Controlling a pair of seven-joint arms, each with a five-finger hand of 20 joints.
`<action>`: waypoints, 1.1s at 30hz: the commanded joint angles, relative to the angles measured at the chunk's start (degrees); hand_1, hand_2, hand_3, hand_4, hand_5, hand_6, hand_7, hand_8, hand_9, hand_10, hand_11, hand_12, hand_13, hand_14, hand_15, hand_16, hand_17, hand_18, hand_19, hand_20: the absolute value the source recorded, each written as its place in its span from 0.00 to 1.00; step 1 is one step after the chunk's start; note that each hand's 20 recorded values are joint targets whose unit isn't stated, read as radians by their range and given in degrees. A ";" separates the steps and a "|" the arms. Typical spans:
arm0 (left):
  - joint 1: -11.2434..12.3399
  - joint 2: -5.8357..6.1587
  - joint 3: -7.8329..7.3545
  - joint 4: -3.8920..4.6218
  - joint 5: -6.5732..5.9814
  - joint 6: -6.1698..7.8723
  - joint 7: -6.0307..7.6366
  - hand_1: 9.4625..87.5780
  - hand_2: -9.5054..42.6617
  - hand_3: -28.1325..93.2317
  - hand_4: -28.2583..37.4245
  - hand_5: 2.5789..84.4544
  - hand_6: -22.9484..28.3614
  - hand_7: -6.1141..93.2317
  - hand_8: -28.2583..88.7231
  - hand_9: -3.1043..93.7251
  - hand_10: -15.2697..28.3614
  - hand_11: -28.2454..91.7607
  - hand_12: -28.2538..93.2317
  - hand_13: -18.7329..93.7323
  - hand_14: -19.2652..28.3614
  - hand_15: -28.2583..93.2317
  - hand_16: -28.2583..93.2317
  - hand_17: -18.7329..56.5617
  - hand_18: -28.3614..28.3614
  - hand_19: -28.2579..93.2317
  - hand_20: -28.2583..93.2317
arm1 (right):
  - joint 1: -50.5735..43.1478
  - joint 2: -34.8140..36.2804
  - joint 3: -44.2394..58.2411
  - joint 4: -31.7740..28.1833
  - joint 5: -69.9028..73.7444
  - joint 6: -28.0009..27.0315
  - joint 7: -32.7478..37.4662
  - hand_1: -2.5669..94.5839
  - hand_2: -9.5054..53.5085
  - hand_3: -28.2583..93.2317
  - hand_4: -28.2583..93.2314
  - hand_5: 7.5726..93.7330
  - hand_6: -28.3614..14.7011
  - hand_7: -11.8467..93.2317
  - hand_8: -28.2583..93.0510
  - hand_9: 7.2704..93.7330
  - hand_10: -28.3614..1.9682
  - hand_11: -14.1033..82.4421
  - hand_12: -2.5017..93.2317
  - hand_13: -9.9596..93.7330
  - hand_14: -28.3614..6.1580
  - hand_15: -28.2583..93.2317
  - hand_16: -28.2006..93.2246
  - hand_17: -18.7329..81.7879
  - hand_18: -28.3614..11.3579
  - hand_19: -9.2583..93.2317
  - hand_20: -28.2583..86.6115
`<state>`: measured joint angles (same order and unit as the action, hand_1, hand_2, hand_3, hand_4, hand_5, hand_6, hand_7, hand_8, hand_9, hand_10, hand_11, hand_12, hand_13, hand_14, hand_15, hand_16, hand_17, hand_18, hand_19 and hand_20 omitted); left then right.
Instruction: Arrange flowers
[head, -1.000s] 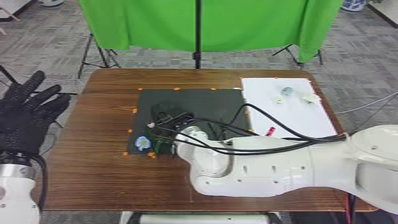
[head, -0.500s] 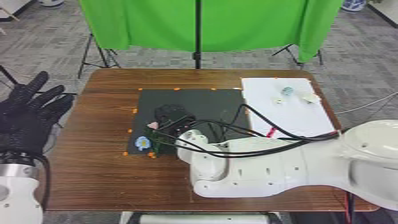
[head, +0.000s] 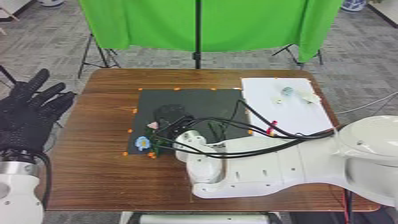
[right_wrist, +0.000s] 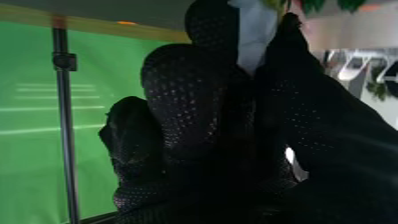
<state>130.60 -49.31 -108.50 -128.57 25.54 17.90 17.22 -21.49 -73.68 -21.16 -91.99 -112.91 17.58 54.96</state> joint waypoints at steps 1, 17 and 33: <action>0.30 0.18 0.34 0.39 0.10 -0.31 -0.57 0.12 0.32 0.86 0.00 0.35 0.58 0.17 0.18 0.33 0.77 0.44 0.33 0.36 0.96 0.66 0.16 0.13 0.98 0.72 0.30 | 0.08 -0.16 0.80 0.38 -0.64 -1.28 1.47 0.50 0.00 0.80 0.00 0.79 0.66 0.32 0.25 0.92 0.66 0.42 0.28 0.89 0.73 0.77 0.38 0.68 0.30 1.00 0.61; -0.87 0.16 0.93 0.74 0.77 -0.41 -2.22 0.13 0.31 0.86 0.00 0.35 0.58 0.17 0.18 0.33 0.77 0.44 0.33 0.36 0.96 0.66 0.16 0.13 0.98 0.72 0.30 | 0.23 -0.63 1.17 0.62 -1.70 0.24 6.81 0.41 0.00 0.82 0.00 0.74 0.63 0.30 0.13 0.88 0.57 0.48 0.22 0.89 0.70 0.78 0.38 0.69 0.26 1.00 0.62; 3.34 -1.10 -1.32 -0.91 0.12 0.50 -0.63 0.14 0.31 0.86 0.00 0.35 0.58 0.17 0.18 0.33 0.77 0.44 0.33 0.36 0.96 0.66 0.16 0.13 0.98 0.72 0.30 | 2.46 0.48 4.79 -2.86 0.24 4.95 3.99 0.38 0.00 0.81 0.00 0.72 0.60 0.29 0.14 0.87 0.53 0.48 0.22 0.89 0.67 0.79 0.38 0.69 0.23 1.00 0.63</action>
<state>132.58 -49.23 -109.66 -129.01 25.94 17.89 16.55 -21.07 -73.58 -18.03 -93.25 -112.35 20.88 60.07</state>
